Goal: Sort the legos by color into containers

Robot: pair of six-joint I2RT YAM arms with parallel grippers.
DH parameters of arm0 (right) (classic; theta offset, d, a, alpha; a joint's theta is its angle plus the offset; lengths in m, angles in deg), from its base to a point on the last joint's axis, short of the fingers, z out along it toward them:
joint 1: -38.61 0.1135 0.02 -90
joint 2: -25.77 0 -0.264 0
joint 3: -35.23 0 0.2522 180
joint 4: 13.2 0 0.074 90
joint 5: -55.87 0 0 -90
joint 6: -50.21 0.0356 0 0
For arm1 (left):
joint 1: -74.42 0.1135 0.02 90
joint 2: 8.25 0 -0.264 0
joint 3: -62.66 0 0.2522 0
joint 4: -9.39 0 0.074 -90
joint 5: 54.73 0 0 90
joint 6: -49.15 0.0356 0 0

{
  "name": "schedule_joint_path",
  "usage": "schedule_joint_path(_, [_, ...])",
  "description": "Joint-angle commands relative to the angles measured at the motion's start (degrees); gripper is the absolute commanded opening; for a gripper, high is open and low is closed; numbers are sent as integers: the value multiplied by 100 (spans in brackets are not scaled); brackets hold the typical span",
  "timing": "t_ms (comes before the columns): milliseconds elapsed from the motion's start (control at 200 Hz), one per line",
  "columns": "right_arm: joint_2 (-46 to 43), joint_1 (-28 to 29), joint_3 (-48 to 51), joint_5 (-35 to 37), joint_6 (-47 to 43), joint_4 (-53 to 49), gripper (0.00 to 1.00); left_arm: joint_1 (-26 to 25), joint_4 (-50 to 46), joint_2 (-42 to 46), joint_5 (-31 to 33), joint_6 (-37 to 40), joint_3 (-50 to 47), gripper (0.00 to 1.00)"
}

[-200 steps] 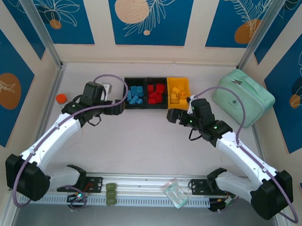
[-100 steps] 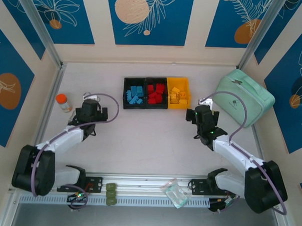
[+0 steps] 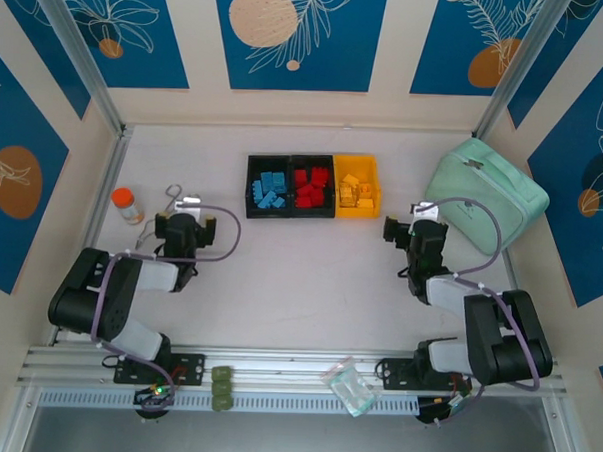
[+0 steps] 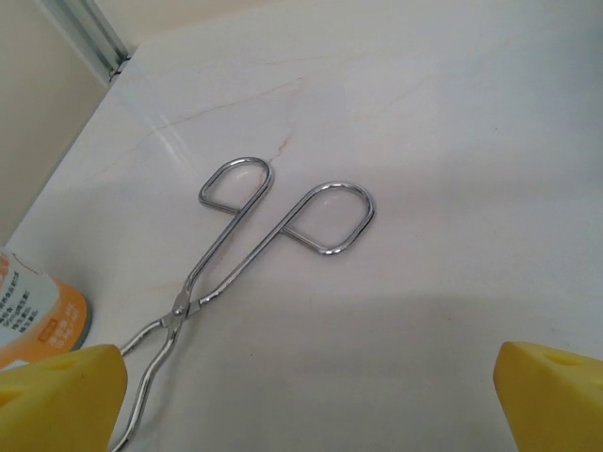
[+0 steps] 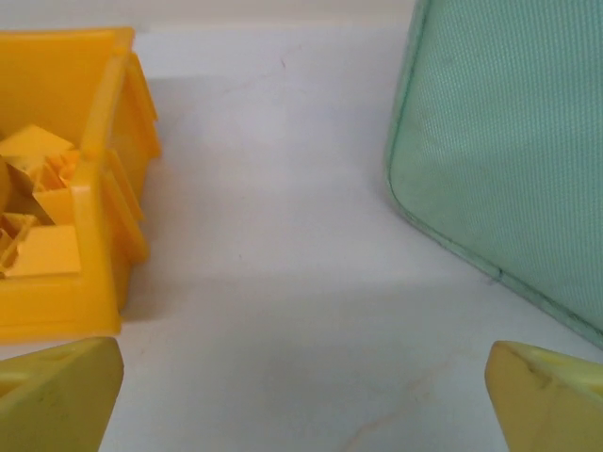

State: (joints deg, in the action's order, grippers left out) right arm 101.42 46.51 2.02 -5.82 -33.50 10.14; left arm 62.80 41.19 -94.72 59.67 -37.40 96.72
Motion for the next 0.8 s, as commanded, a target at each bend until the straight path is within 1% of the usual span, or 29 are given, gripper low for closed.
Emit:
schedule_joint_path(0, [362,-176,-23,-1111,-295,1068,98,215,1421,-97,-521,26,-225,99])
schedule_joint_path(50, [776,-253,90,-1368,-349,1668,98,245,1579,-343,-670,34,-261,99])
schedule_joint_path(80, [1057,-302,125,-1557,-364,1936,98,249,1959,-532,-687,158,-248,99])
schedule_joint_path(95, [1198,-328,118,-1645,-349,2126,100,251,1823,-498,-694,151,-215,99])
schedule_joint_path(110, [1301,-334,84,-1660,-355,2221,99,257,1548,-401,-718,80,-173,99])
schedule_joint_path(125, [1329,-327,47,-1626,-345,2137,99,270,1267,-321,-754,36,-115,99])
schedule_joint_path(145, [1246,-350,-29,-1638,-310,1784,99,320,1065,-282,-843,-5,-43,99])
schedule_joint_path(160, [1136,-388,-118,-1661,-290,1638,99,359,1053,-317,-906,-28,-11,99])
schedule_joint_path(165, [1109,-404,-133,-1684,-275,1356,99,374,1065,-326,-926,-32,-5,99])
schedule_joint_path(185, [1085,-474,-241,-1755,-199,1146,99,406,1139,-384,-945,-36,21,99])
schedule_joint_path(235, [1233,-640,-358,-1731,36,1244,99,433,1066,-352,-968,-76,26,99])
schedule_joint_path(265, [1146,-684,-367,-1638,112,1041,99,432,1090,-356,-951,-64,25,99])
schedule_joint_path(295, [1152,-605,-363,-1346,95,1007,99,399,1239,-397,-864,-19,-15,99])
schedule_joint_path(335, [1205,-432,-274,-997,15,1336,99,359,1214,-398,-778,-7,-9,99])
schedule_joint_path(370, [1165,-346,-230,-886,-29,1343,99,366,1142,-396,-746,-53,33,99])
schedule_joint_path(460, [1155,-438,-278,-1075,14,1216,99,374,1160,-396,-752,-63,27,99])
schedule_joint_path(535, [1184,-430,-279,-1050,4,1291,99,373,1154,-396,-751,-63,25,99])
schedule_joint_path(635, [1172,-531,-350,-1277,43,1128,99,379,1175,-392,-748,-55,10,99])
schedule_joint_path(700, [1163,-651,-396,-1549,100,1005,99,377,1219,-387,-742,-48,-14,99])
schedule_joint_path(795, [1162,-641,-395,-1522,92,997,99,367,1275,-379,-726,-37,-34,99])
